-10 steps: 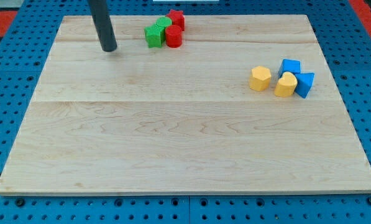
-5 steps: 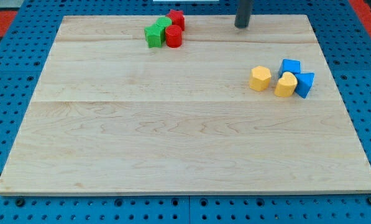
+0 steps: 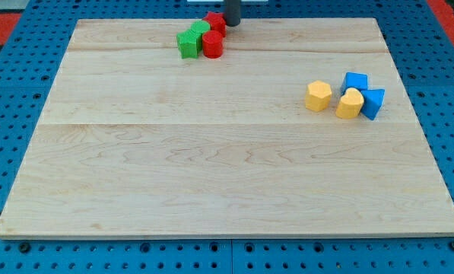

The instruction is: Push the red star towards center

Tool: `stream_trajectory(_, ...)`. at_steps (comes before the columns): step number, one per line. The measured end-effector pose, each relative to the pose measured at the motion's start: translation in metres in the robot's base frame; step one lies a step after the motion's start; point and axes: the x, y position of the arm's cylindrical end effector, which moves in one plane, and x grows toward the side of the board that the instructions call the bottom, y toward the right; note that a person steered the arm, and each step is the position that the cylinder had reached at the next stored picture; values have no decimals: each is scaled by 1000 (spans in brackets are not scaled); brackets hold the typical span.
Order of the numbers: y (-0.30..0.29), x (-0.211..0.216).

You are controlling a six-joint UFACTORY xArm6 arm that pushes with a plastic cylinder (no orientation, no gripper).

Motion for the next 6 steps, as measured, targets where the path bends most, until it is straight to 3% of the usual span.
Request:
stream_trajectory(3,-175,0)
stream_trajectory(5,-203,3)
stream_trajectory(6,-179,-3)
